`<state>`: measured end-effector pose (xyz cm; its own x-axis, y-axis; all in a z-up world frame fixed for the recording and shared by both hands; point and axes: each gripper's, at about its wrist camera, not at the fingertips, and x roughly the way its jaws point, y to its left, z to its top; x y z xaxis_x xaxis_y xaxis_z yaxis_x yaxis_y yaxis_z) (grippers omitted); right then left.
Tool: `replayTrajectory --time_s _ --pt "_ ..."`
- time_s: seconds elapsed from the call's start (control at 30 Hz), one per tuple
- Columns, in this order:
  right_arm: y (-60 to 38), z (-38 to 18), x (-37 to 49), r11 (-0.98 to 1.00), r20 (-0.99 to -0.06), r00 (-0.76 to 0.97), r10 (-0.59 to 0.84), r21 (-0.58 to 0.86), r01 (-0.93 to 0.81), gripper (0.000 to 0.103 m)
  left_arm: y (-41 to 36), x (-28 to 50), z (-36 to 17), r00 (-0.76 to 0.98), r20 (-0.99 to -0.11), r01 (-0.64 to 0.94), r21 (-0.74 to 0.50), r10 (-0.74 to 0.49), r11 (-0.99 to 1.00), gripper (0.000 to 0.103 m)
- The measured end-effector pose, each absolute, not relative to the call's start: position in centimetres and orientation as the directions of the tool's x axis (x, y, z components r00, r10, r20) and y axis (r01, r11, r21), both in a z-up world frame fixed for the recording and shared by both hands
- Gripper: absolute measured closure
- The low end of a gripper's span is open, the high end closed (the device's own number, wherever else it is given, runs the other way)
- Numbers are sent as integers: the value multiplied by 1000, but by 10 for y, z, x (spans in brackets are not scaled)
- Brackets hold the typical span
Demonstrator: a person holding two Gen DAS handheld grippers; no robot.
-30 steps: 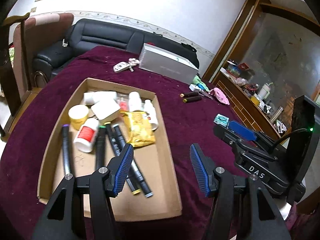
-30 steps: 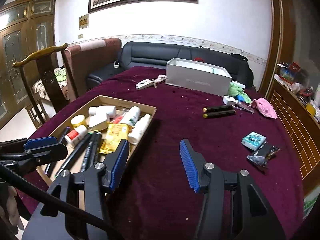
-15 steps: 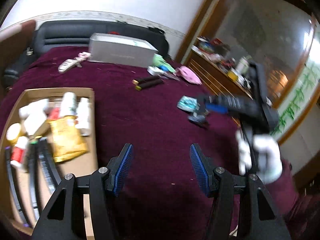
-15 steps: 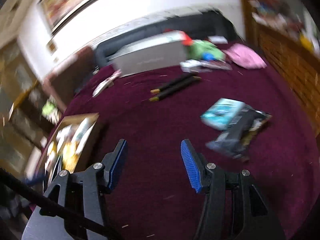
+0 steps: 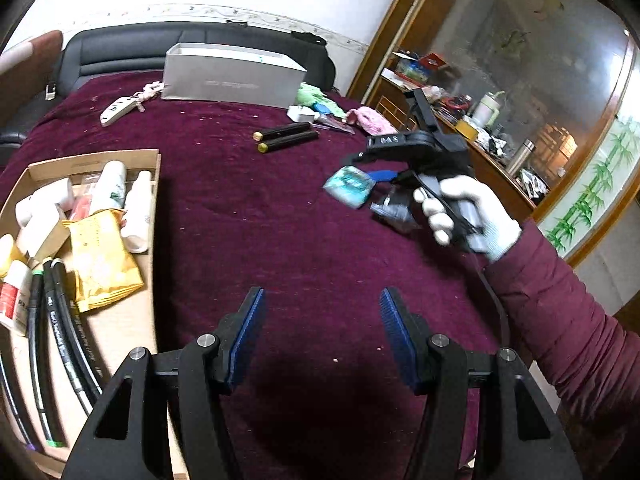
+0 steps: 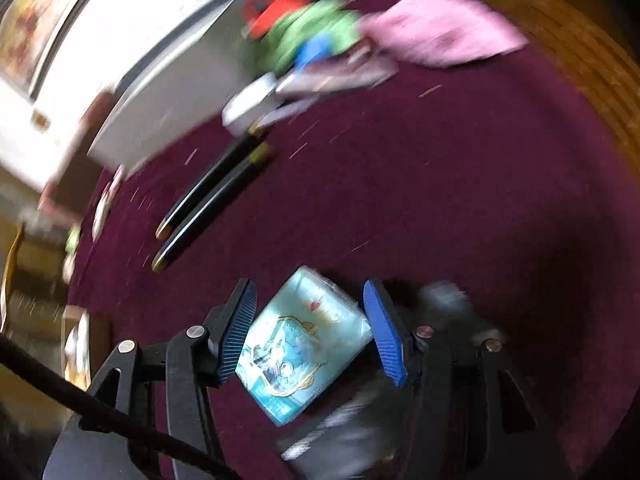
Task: Organize objects
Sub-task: 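Grasp the blue cartoon packet with the left tool while the right tool grasps the black snack bag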
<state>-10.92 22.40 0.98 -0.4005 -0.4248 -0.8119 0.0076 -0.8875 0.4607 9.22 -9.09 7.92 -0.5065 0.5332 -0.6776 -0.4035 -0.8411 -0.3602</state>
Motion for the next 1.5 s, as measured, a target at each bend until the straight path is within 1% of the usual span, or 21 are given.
replayTrajectory --time_s 0.03,0.07,0.17,0.3,0.37,0.47,0.6,0.7,0.77,0.8,0.83,0.87,0.93,0.97,1.03,1.13,1.2,1.23,1.27,1.4,1.5 --pt "207 10 -102 -839 -774 -342 -533 536 94 48 -94 90 78 -510 -676 -393 -367 532 -843 50" --pt "198 12 -95 -806 -747 -311 -588 575 141 48 -94 88 78 -511 -677 -387 -370 531 -845 50" --pt "189 35 -62 -773 -692 -348 -632 594 223 48 -91 82 76 -518 -677 -388 -359 523 -849 50" --pt "225 59 -20 -795 -640 -533 -554 597 108 47 -73 67 81 -546 -678 -430 -276 491 -860 50" --pt "240 61 -1 -802 -632 -578 -516 593 67 47 -55 54 85 -569 -680 -495 -166 463 -853 50" --pt "262 52 23 -791 -636 -598 -489 612 -4 46 -26 30 83 -592 -685 -590 8 426 -807 51" --pt "287 41 43 -765 -640 -607 -471 639 -80 47 3 -6 62 -516 -744 -689 66 425 -722 51" --pt "300 30 43 -737 -646 -605 -465 661 -140 47 25 -25 37 -517 -794 -717 199 319 -668 51" --pt "302 22 37 -714 -646 -601 -471 680 -171 47 34 -35 21 -515 -813 -723 241 272 -648 51" --pt "303 18 36 -703 -647 -596 -476 687 -184 47 35 -38 18 -511 -818 -721 241 264 -649 51" --pt "302 15 35 -697 -650 -592 -477 690 -196 47 36 -40 13 -506 -823 -716 235 257 -657 45" --pt "300 13 33 -694 -652 -589 -477 691 -203 47 36 -43 13 -522 -812 -696 228 262 -681 32" --pt "294 10 30 -692 -659 -581 -478 690 -213 47 34 -47 11 -535 -809 -656 216 243 -724 21" --pt "291 8 27 -692 -662 -578 -478 689 -217 47 30 -50 10 -525 -815 -632 180 246 -754 19" --pt "285 7 21 -697 -669 -574 -472 682 -222 47 21 -59 7 -477 -836 -597 81 271 -798 19" --pt "273 7 12 -722 -693 -574 -436 650 -236 47 12 -62 6 -436 -848 -569 0 302 -822 21" --pt "266 4 7 -736 -713 -561 -421 630 -250 46 11 -52 6 -431 -848 -572 -6 307 -820 34" --pt "261 6 4 -750 -723 -564 -398 611 -254 46 11 -47 8 -418 -850 -580 -20 319 -814 49" --pt "258 7 3 -763 -730 -566 -384 596 -251 43 12 -40 10 -398 -856 -592 -36 331 -805 56" --pt "240 10 -8 -818 -765 -545 -342 528 -228 42 16 -25 14 -388 -869 -588 -21 305 -808 56" --pt "225 13 -17 -855 -791 -528 -308 474 -211 42 25 -29 14 -412 -871 -560 10 268 -828 50"
